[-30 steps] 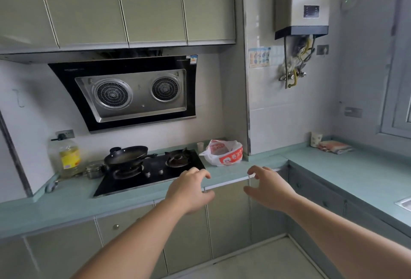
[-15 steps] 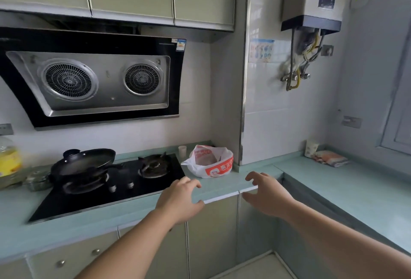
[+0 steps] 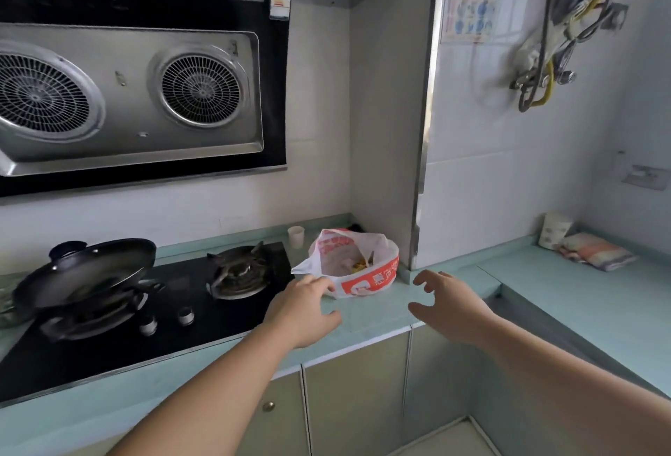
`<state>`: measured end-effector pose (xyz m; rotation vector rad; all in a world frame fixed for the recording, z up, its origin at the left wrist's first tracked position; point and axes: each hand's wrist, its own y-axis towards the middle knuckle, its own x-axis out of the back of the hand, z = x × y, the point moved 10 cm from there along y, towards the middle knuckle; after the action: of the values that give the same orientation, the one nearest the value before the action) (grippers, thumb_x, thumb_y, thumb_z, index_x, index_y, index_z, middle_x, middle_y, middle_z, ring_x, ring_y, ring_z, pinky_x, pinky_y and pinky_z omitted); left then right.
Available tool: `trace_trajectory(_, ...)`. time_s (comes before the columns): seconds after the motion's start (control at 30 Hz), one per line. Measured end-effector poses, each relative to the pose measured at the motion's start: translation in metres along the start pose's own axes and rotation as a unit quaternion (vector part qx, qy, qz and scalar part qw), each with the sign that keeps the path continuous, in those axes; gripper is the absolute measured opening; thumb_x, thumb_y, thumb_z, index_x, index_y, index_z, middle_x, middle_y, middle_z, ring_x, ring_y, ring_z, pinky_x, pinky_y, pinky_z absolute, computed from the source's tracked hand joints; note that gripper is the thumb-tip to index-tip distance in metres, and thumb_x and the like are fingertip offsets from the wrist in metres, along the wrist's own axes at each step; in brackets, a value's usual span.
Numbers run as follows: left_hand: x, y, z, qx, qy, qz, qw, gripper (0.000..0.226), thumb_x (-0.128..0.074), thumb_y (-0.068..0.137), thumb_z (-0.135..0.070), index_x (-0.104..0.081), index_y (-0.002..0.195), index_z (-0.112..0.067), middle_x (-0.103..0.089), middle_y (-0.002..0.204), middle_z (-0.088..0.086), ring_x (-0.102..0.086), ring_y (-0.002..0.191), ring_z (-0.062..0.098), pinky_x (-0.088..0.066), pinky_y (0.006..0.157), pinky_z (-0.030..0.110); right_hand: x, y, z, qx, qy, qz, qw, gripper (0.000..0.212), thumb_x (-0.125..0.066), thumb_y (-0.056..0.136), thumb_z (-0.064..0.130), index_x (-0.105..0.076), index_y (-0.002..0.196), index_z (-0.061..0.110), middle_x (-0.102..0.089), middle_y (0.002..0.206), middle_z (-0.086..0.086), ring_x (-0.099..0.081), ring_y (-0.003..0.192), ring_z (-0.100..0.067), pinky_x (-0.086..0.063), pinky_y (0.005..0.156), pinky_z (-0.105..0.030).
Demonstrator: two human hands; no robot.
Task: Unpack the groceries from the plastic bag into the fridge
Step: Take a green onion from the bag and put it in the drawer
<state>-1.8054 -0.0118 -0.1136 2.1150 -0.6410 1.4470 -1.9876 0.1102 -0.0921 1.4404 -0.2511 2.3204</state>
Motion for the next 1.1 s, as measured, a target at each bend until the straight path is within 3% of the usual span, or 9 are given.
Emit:
trace_trajectory(0.13, -0.006, 0.066, 0.008, 0.021, 0.016, 0.004, 1.000, 0.044, -0.054, 0.083, -0.045, -0.051, 0.125, -0.032, -0.051, 0.127, -0.009, -0.048, 0.115, 0.014, -0.049, 0.089, 0.039, -0.002, 0.067, -0.020, 0.001, 0.059, 0.012, 0.998, 0.042, -0.059, 0.093, 0.030, -0.050, 0.133, 0.021, -0.057, 0.132, 0.000, -0.054, 0.117, -0.017, -0.043, 0.090, -0.026)
trace_trajectory(0.23, -0.011, 0.115, 0.012, 0.035, 0.013, -0.001, 0.999, 0.044, -0.055, 0.084, -0.045, -0.051, 0.125, -0.032, -0.050, 0.130, -0.008, -0.050, 0.116, 0.015, -0.049, 0.089, 0.039, -0.005, 0.119, -0.038, -0.003, 0.079, 0.029, 0.996, 0.037, -0.059, 0.093, 0.033, -0.055, 0.126, 0.017, -0.061, 0.113, -0.002, -0.056, 0.092, -0.015, -0.041, 0.076, -0.021)
trace_trajectory(0.3, -0.020, 0.142, 0.018, 0.050, -0.003, -0.001, 0.999, 0.041, -0.056, 0.085, -0.045, -0.051, 0.124, -0.033, -0.051, 0.129, -0.008, -0.052, 0.111, 0.015, -0.049, 0.086, 0.037, -0.008, 0.152, -0.050, -0.009, 0.095, 0.027, 0.995, 0.032, -0.059, 0.092, 0.034, -0.058, 0.118, 0.015, -0.054, 0.096, 0.003, -0.051, 0.079, -0.012, -0.039, 0.068, -0.021)
trace_trajectory(0.47, -0.047, 0.203, 0.034, 0.059, 0.001, 0.025, 0.998, 0.044, -0.055, 0.086, -0.045, -0.050, 0.127, -0.032, -0.050, 0.132, -0.008, -0.054, 0.105, 0.014, -0.048, 0.077, 0.031, -0.035, 0.230, -0.070, -0.019, 0.095, 0.045, 0.994, 0.035, -0.062, 0.090, 0.034, -0.059, 0.119, 0.015, -0.057, 0.096, 0.003, -0.055, 0.072, -0.007, -0.037, 0.050, -0.014)
trace_trajectory(0.63, -0.074, 0.274, 0.059, 0.046, -0.040, 0.035, 0.997, 0.045, -0.058, 0.088, -0.040, -0.050, 0.131, -0.028, -0.047, 0.139, -0.006, -0.048, 0.110, 0.010, -0.036, 0.070, 0.023, -0.066, 0.306, -0.082, -0.043, 0.090, 0.066, 0.993, 0.037, -0.065, 0.088, 0.034, -0.057, 0.121, 0.020, -0.062, 0.116, -0.003, -0.060, 0.086, -0.016, -0.046, 0.055, -0.016)
trace_trajectory(0.77, -0.100, 0.332, 0.083, 0.032, -0.085, 0.035, 0.995, 0.043, -0.058, 0.089, -0.038, -0.053, 0.129, -0.025, -0.049, 0.136, -0.005, -0.050, 0.118, 0.015, -0.044, 0.085, 0.028, -0.087, 0.358, -0.087, -0.058, 0.056, 0.071, 0.994, 0.036, -0.064, 0.089, 0.035, -0.056, 0.121, 0.021, -0.061, 0.116, -0.002, -0.058, 0.090, -0.017, -0.045, 0.060, -0.016)
trace_trajectory(0.87, -0.127, 0.366, 0.100, 0.035, -0.093, 0.057, 0.993, 0.039, -0.058, 0.088, -0.037, -0.056, 0.124, -0.025, -0.055, 0.130, -0.005, -0.053, 0.114, 0.016, -0.049, 0.092, 0.033, -0.103, 0.390, -0.092, -0.065, 0.039, 0.078, 0.994, 0.037, -0.062, 0.089, 0.035, -0.056, 0.123, 0.021, -0.060, 0.118, -0.001, -0.058, 0.093, -0.017, -0.048, 0.068, -0.016)
trace_trajectory(1.0, -0.169, 0.394, 0.101, 0.037, -0.105, 0.106, 0.988, 0.030, -0.059, 0.087, -0.035, -0.062, 0.115, -0.027, -0.063, 0.115, -0.009, -0.060, 0.100, 0.015, -0.052, 0.082, 0.027, -0.135, 0.417, -0.095, -0.071, 0.034, 0.112, 0.991, 0.033, -0.058, 0.092, 0.033, -0.054, 0.123, 0.022, -0.057, 0.111, 0.002, -0.057, 0.087, -0.014, -0.041, 0.054, -0.009)
trace_trajectory(1.1, -0.216, 0.408, 0.094, 0.044, -0.109, 0.166, 0.979, 0.021, -0.059, 0.087, -0.037, -0.064, 0.106, -0.029, -0.066, 0.099, -0.010, -0.063, 0.088, 0.015, -0.054, 0.076, 0.025, -0.160, 0.442, -0.093, -0.054, 0.018, 0.119, 0.991, 0.030, -0.051, 0.094, 0.027, -0.056, 0.123, 0.021, -0.060, 0.112, 0.002, -0.060, 0.084, -0.015, -0.051, 0.063, -0.017)
